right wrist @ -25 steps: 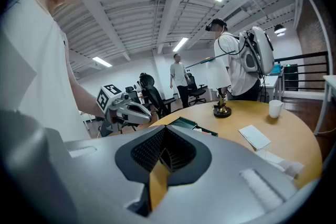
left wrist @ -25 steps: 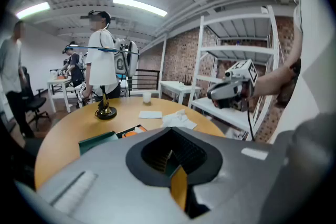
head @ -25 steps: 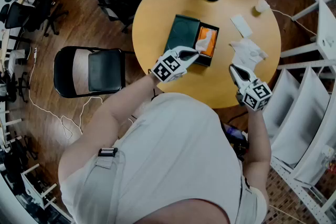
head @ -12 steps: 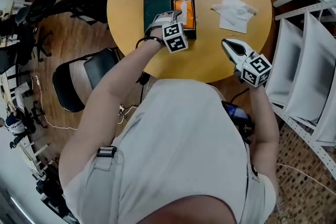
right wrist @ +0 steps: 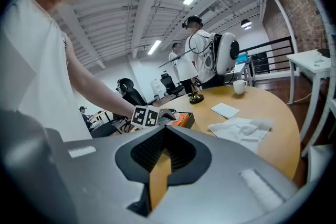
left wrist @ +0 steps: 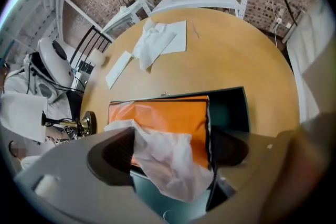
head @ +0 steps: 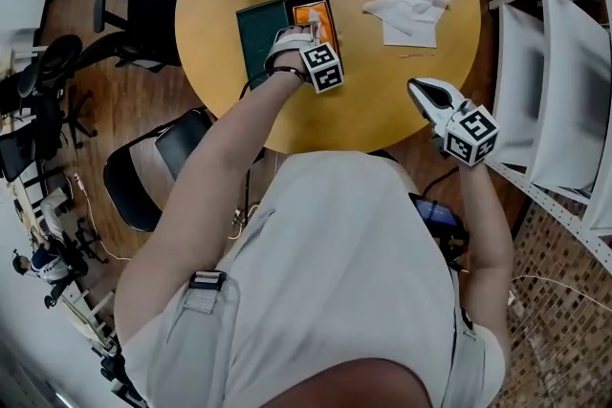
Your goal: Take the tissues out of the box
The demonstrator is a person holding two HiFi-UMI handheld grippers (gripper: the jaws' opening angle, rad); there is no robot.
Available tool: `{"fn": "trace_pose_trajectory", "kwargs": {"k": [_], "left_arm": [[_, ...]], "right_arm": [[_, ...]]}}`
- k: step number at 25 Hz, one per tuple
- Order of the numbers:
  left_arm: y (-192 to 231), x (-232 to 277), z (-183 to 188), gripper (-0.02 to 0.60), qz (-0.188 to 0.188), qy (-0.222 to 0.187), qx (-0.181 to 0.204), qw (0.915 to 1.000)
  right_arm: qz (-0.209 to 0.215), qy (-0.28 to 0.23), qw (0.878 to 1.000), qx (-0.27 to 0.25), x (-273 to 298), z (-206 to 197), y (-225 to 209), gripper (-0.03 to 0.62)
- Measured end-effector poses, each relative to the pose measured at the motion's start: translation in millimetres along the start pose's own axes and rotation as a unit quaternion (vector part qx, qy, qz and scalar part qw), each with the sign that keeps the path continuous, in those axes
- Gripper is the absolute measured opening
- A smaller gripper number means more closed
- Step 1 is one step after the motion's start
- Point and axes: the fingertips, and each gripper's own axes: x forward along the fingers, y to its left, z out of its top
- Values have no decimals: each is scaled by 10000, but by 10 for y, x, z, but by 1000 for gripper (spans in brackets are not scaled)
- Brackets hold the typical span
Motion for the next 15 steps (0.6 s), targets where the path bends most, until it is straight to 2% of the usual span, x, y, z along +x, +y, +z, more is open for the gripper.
{"fn": "trace_pose_trajectory", "kwargs": {"k": [3,6,12,15], "left_arm": [[-1,-51,20,310,127,-43,80,9999],[9,-164,-10,243,272,-151,72,9995],[104,-610,-74,225,801,-453,81,9957],[150,-1011,-1,227,1272,-725,350,9886]], "right_arm": [[-52,-28,10000,-4,-51,9,-33,0],[-17,-48,10000,-56,-51,78,-1,0],[185,-34,9996,-219,29,207,171,0],[263,-43,9992,-310,50,226,231,0]]}}
